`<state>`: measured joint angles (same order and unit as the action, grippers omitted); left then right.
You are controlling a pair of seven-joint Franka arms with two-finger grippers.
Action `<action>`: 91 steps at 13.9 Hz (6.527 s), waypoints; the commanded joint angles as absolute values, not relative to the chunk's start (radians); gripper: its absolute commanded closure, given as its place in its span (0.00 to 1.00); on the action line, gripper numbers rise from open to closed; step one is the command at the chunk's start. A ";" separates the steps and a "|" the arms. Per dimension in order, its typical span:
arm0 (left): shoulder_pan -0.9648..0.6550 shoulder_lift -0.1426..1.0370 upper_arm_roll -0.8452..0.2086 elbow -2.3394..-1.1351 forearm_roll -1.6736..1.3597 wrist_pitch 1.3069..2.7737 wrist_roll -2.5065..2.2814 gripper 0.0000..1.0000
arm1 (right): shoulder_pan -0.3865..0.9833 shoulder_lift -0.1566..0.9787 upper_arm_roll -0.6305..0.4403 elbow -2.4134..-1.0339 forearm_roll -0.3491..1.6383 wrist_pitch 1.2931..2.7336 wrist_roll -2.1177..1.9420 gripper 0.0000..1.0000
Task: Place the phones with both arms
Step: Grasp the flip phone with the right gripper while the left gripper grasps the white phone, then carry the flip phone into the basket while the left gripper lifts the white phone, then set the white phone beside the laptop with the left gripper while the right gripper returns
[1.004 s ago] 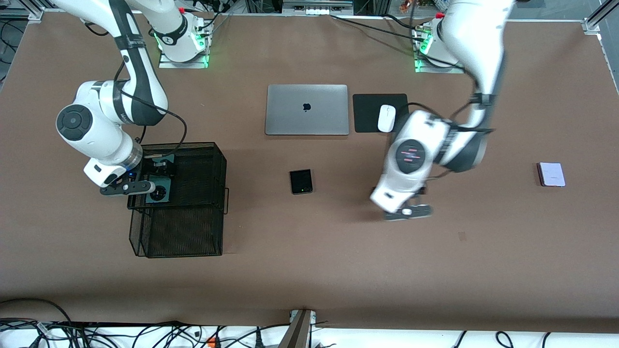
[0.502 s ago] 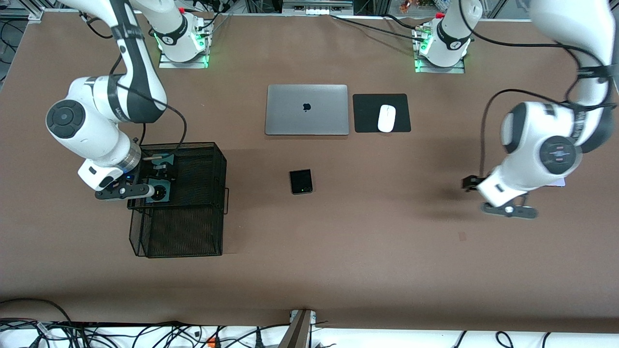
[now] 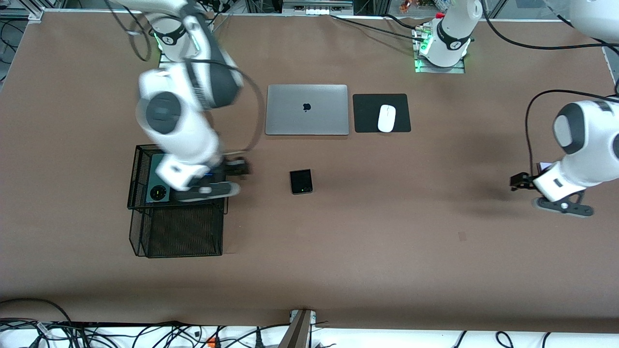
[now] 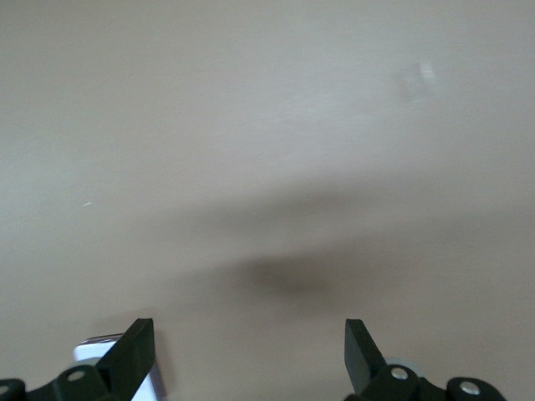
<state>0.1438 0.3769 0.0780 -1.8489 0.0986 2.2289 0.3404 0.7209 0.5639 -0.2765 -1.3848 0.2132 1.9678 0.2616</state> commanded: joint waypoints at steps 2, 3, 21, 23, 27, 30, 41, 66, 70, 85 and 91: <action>0.289 0.316 0.060 -1.960 0.124 2.351 0.373 0.00 | 0.713 0.708 -0.181 -1.305 0.261 2.055 0.272 0.00; 0.305 0.318 0.060 -1.986 0.123 2.393 0.374 0.00 | 0.716 0.736 -0.157 -1.305 0.258 2.087 0.270 0.00; 0.523 0.400 0.058 -2.212 0.124 2.795 0.411 0.00 | 0.815 0.928 -0.143 -1.308 0.150 2.306 0.287 0.00; 0.525 0.423 0.058 -2.201 0.124 2.806 0.442 0.00 | 0.816 0.931 -0.143 -1.307 0.150 2.306 0.304 0.00; 0.526 0.449 0.058 -2.181 0.123 2.807 0.456 0.00 | 0.822 0.945 -0.141 -1.305 0.150 2.307 0.310 0.00; 0.541 0.485 0.057 -2.148 0.123 2.807 0.483 0.00 | 0.827 0.946 -0.141 -1.307 0.150 2.342 0.313 0.00; 0.554 0.552 0.011 -2.082 0.106 2.807 0.488 0.00 | 0.827 0.966 -0.143 -1.307 0.147 2.350 0.308 0.50; 0.534 0.594 -0.041 -1.932 -0.069 2.650 0.405 1.00 | 0.821 0.374 -0.538 -1.908 0.153 2.324 0.066 1.00; 0.398 0.594 -0.038 -1.861 -0.057 2.565 0.177 1.00 | 0.802 0.380 -0.540 -1.922 0.158 2.336 0.069 1.00; -0.348 0.716 -0.026 -1.609 0.026 2.326 -0.706 1.00 | 0.787 0.396 -0.540 -1.858 0.230 2.333 0.066 0.01; -0.572 0.834 -0.026 -1.462 0.021 2.327 -0.770 1.00 | 0.730 0.413 -0.538 -1.662 0.227 2.073 0.066 0.01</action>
<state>-0.5053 0.7604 -0.0459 -1.5678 0.0043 2.3550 -0.7341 0.7566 0.4207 -0.5495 -1.7316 0.2178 2.1642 0.0795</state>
